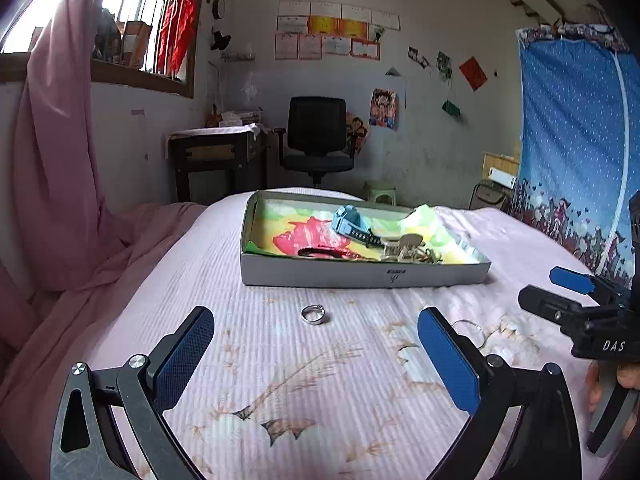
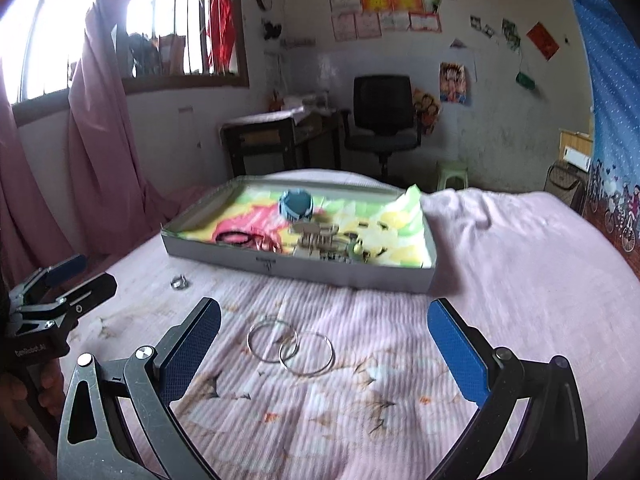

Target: Organize jewelry

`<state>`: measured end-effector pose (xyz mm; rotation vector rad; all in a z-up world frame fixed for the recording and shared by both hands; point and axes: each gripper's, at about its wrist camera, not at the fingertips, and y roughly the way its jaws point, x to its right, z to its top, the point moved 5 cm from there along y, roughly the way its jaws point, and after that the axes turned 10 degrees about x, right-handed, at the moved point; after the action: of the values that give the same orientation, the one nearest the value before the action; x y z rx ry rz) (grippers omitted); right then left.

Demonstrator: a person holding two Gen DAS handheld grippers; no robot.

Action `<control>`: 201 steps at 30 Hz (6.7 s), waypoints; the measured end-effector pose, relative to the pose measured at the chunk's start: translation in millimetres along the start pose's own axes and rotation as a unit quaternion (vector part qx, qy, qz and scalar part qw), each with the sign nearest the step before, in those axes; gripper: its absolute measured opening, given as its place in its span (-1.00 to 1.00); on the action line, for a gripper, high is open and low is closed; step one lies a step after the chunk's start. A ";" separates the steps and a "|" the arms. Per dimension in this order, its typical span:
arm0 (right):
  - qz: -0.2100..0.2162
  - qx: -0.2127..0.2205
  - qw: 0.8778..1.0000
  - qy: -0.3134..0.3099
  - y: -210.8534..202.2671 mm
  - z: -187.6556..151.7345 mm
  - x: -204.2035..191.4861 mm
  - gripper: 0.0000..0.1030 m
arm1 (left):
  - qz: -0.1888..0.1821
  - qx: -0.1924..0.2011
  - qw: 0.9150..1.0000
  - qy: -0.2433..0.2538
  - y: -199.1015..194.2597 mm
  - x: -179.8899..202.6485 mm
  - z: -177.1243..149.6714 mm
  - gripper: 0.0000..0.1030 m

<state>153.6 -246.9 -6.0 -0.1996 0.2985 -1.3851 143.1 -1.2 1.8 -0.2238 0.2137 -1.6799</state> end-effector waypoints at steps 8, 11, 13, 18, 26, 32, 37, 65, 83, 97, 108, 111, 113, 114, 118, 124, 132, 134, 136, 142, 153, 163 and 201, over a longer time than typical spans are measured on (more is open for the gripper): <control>0.015 -0.065 0.998 0.006 21.8 -24.5 -6.6 0.97 | 0.016 -0.062 0.998 0.005 22.7 -7.2 -11.9 0.99; 0.023 -0.079 0.997 0.007 30.0 -32.0 -10.8 0.97 | 0.015 -0.086 0.996 0.000 33.6 -10.7 -16.3 0.99; 0.029 -0.092 0.995 0.005 35.9 -37.5 -13.9 0.96 | 0.017 -0.103 0.995 0.002 41.9 -11.5 -19.4 0.99; 0.042 -0.122 0.992 0.005 48.8 -46.7 -20.7 0.89 | 0.006 -0.122 0.993 -0.001 55.0 -11.6 -22.7 0.99; 0.054 -0.159 0.986 -0.002 73.4 -59.6 -34.7 0.56 | -0.020 -0.151 0.988 -0.012 74.8 -7.7 -26.9 0.76; 0.053 -0.164 0.985 0.016 78.6 -59.9 -29.6 0.35 | -0.027 -0.173 0.984 -0.002 91.5 -2.5 -29.5 0.35; 0.050 -0.164 0.985 0.018 81.6 -61.3 -29.5 0.20 | -0.038 -0.179 0.983 0.002 100.0 0.6 -28.2 0.09; 0.046 -0.152 0.987 0.003 82.1 -67.1 -33.3 -0.22 | -0.051 -0.172 0.984 -0.023 102.5 -9.3 -33.2 -0.61; 0.048 -0.104 0.993 0.013 67.6 -48.6 -29.5 -0.23 | -0.084 -0.108 0.990 -0.030 77.6 1.3 -9.3 -0.61; 0.042 -0.046 0.998 0.004 68.3 -10.6 -32.6 -0.23 | -0.085 -0.079 0.992 -0.055 70.6 7.9 11.2 -0.61; 0.028 0.006 1.000 0.006 98.1 34.5 -40.3 -0.23 | -0.045 -0.095 0.991 -0.086 124.1 -26.1 38.9 -0.61; 0.024 0.013 1.000 -0.010 109.8 41.2 -46.3 -0.23 | -0.039 -0.109 0.989 -0.097 140.2 -32.2 37.7 -0.61; 0.022 0.014 0.999 -0.021 119.9 43.3 -50.5 -0.23 | -0.034 -0.116 0.988 -0.093 150.2 -32.7 36.7 -0.61; 0.021 0.014 0.999 -0.025 122.8 43.0 -52.3 -0.23 | -0.033 -0.119 0.988 -0.089 153.7 -32.0 35.1 -0.61; 0.012 0.003 0.999 -0.049 141.6 37.4 -58.5 -0.23 | -0.027 -0.130 0.989 -0.073 162.7 -28.1 30.5 -0.61; 0.010 -0.013 0.999 -0.052 153.2 30.2 -59.8 -0.23 | -0.026 -0.144 0.987 -0.059 172.7 -23.5 21.8 -0.61; 0.002 -0.016 0.998 -0.065 151.2 31.2 -63.7 -0.22 | -0.037 -0.158 0.985 -0.063 177.1 -23.0 19.1 -0.61; 0.002 -0.015 0.998 -0.064 150.3 31.6 -63.8 -0.22 | -0.039 -0.158 0.985 -0.064 176.4 -22.9 18.8 -0.61; 0.003 -0.015 0.998 -0.063 150.3 31.6 -64.5 -0.22 | -0.038 -0.159 0.985 -0.062 176.5 -22.9 18.5 -0.61; 0.006 -0.009 0.998 -0.060 147.9 32.9 -63.5 -0.22 | -0.051 -0.157 0.984 -0.072 173.7 -26.1 20.3 -0.61; 0.010 0.020 0.998 -0.052 129.2 44.2 -59.6 -0.05 | -0.050 -0.120 0.988 -0.078 153.2 -27.0 29.9 -0.01; 0.001 0.045 0.999 -0.022 106.9 55.6 -46.6 0.32 | -0.022 -0.062 0.996 -0.065 120.9 -29.9 45.2 0.52; 0.003 0.085 0.996 0.014 -26.6 31.3 -29.4 0.97 | 0.033 0.048 0.997 -0.046 -35.0 -14.5 22.3 0.99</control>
<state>134.3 -223.8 34.6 -0.0380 0.2024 -1.4002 117.3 17.1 32.4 -0.2192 0.0697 -1.6052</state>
